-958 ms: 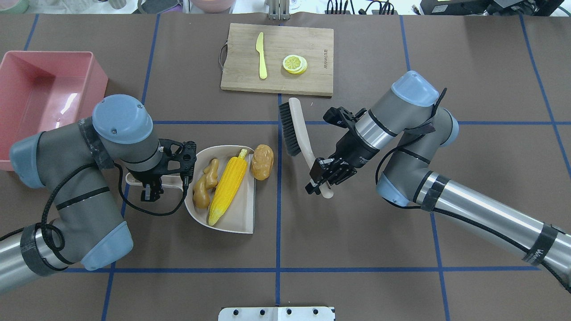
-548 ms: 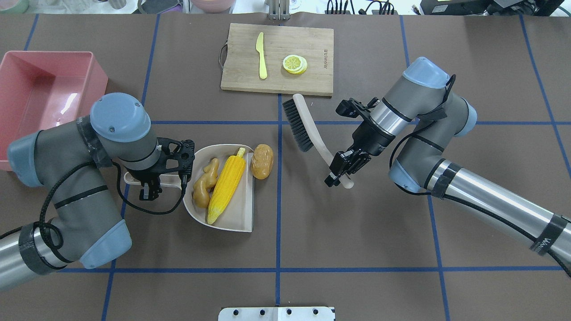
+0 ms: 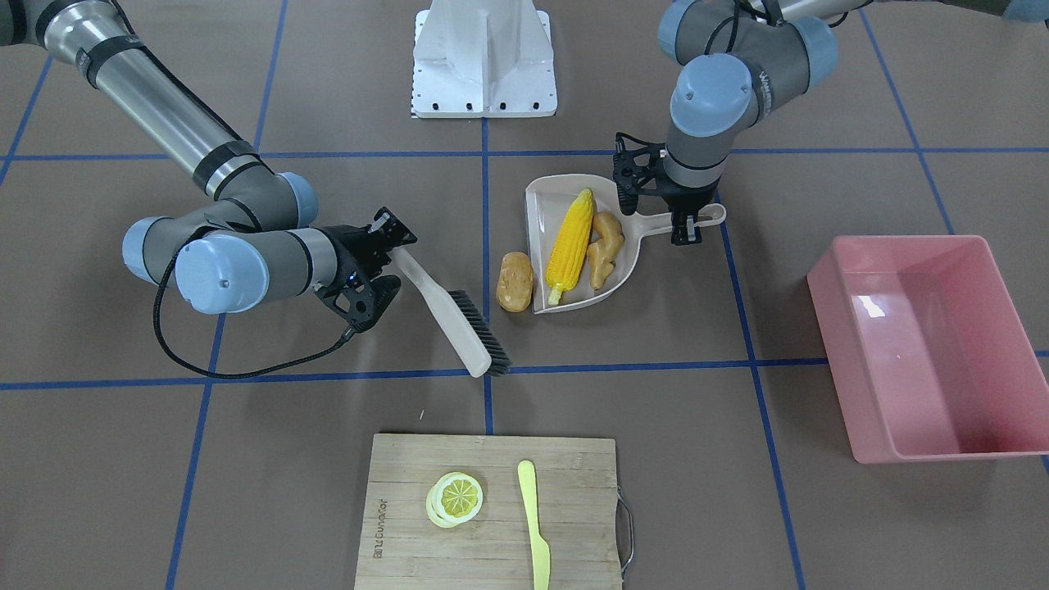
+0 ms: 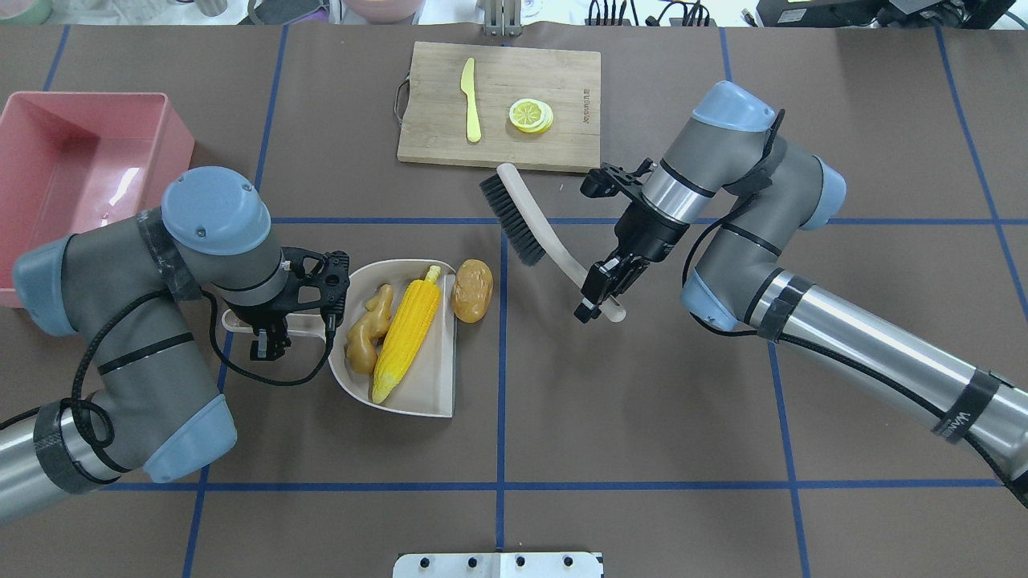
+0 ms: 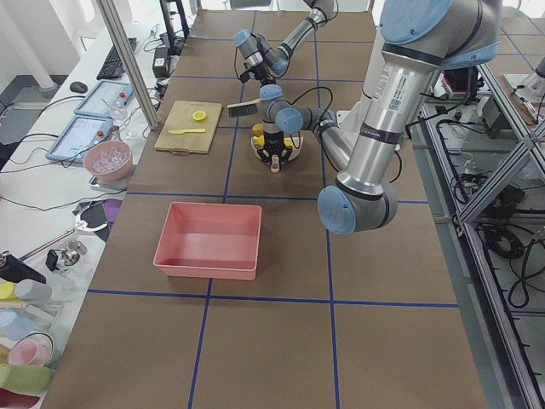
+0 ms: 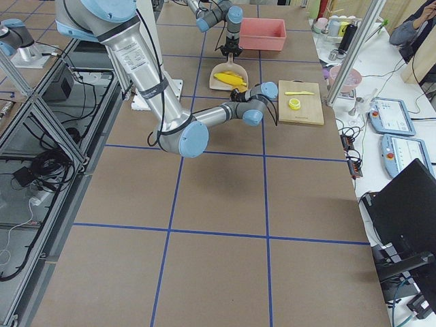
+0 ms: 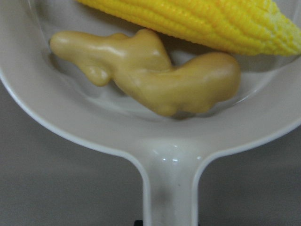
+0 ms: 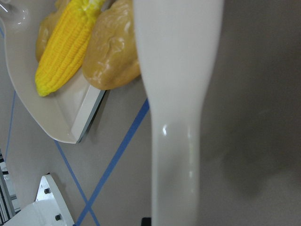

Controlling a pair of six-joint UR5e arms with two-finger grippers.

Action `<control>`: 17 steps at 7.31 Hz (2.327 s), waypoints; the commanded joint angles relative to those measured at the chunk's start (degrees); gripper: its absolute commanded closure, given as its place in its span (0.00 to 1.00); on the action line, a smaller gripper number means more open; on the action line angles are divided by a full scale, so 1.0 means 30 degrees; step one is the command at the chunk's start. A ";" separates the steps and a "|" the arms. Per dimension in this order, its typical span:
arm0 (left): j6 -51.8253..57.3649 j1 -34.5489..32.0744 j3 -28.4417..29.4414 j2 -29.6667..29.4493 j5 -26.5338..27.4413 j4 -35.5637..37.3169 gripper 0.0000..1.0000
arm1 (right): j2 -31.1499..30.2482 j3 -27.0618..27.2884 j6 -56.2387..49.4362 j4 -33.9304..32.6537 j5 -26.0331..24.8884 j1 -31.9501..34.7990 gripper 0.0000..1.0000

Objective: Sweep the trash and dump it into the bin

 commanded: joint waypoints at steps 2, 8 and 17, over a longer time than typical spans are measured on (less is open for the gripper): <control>0.0000 -0.0001 0.0025 0.0000 -0.0029 0.0000 1.00 | 0.0721 -0.0212 -0.1642 -0.2214 -0.0076 -0.0759 1.00; -0.0029 -0.0089 0.0084 -0.0030 -0.0967 -0.0088 1.00 | 0.0516 -0.0009 -0.1378 -0.3474 0.1155 -0.1817 1.00; -0.0029 -0.0294 0.0083 -0.0088 -0.1025 -0.0937 1.00 | -0.0188 0.4266 0.9071 -0.3093 -0.1422 -0.4190 1.00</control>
